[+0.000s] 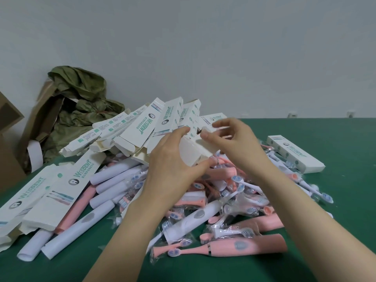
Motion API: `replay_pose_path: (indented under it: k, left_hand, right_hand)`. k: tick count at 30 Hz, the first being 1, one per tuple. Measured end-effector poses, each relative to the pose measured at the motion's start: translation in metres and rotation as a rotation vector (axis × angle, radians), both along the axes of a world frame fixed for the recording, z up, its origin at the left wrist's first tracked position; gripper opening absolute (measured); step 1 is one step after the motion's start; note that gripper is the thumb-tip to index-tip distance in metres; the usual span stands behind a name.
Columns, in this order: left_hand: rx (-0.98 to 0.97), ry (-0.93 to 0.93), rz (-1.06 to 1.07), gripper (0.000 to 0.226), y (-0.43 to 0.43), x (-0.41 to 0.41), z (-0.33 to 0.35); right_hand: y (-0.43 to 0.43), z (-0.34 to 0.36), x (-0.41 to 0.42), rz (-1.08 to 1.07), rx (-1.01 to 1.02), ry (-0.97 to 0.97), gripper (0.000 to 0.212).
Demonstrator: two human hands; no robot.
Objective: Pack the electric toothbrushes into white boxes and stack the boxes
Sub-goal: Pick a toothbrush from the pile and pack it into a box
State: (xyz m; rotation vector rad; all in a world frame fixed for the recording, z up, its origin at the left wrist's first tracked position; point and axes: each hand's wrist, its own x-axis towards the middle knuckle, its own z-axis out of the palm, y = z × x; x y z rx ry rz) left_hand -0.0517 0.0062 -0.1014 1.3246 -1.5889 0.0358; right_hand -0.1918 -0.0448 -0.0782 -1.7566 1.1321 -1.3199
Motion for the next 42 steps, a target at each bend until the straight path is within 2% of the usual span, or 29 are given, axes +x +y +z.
replay_pose_path:
  k: [3,5,6,9,12,17,19,21,25,28,31,33,35,37,40,42]
  left_hand:
    - [0.228,-0.169,-0.114,0.121,-0.003,0.003,-0.003]
    - [0.299,-0.278,-0.156,0.129,-0.004,0.004,-0.006]
    - [0.286,-0.24,-0.152,0.126,-0.002,0.004,-0.007]
    - [0.134,-0.041,-0.131,0.09,-0.002,0.003,-0.011]
    - [0.018,-0.083,-0.085,0.042,-0.007,-0.002,-0.012]
    - [0.024,0.042,0.059,0.027,-0.017,-0.014,-0.006]
    - [0.012,0.067,0.089,0.02,-0.021,-0.017,-0.005]
    - [0.018,0.064,0.099,0.015,-0.024,-0.02,-0.006]
    - [0.079,-0.032,0.089,0.025,-0.031,-0.02,-0.007]
    - [0.169,-0.077,0.026,0.022,-0.032,-0.015,-0.007]
    - [0.259,-0.019,-0.008,0.05,-0.028,-0.008,-0.003]
    - [0.342,-0.075,0.006,0.062,-0.026,-0.001,0.001]
    - [0.4,-0.178,0.069,0.055,-0.023,0.005,0.007]
    - [0.329,-0.275,0.136,0.026,-0.021,0.008,0.018]
    - [0.196,-0.2,0.16,0.039,-0.019,0.005,0.041]
    - [0.125,-0.136,0.136,0.042,-0.018,-0.003,0.051]
  right_hand:
    - [0.004,-0.003,0.003,0.089,0.054,-0.032,0.014]
    - [0.003,-0.006,0.004,0.055,0.033,-0.062,0.015]
    - [0.002,-0.007,0.004,0.042,0.04,-0.076,0.015]
    - [0.002,-0.009,0.004,0.051,0.064,-0.126,0.016]
    - [0.004,-0.013,0.006,0.086,0.061,-0.187,0.019]
    - [0.009,-0.018,0.014,0.227,0.272,-0.428,0.032]
    - [0.009,-0.02,0.018,0.255,0.291,-0.453,0.035]
    - [0.008,-0.021,0.02,0.266,0.286,-0.43,0.028]
    - [0.005,-0.024,0.019,0.239,0.3,-0.393,0.022]
    - [0.004,-0.024,0.019,0.222,0.325,-0.387,0.016]
    - [0.004,-0.021,0.019,0.219,0.351,-0.364,0.029]
    - [0.003,-0.018,0.02,0.219,0.368,-0.375,0.028]
    - [0.0,-0.012,0.024,0.224,0.381,-0.373,0.022]
    - [-0.003,-0.002,0.027,0.236,0.302,-0.321,0.021]
    - [-0.004,0.019,0.028,0.25,0.079,-0.268,0.029]
    - [-0.004,0.026,0.024,0.203,-0.055,-0.233,0.022]
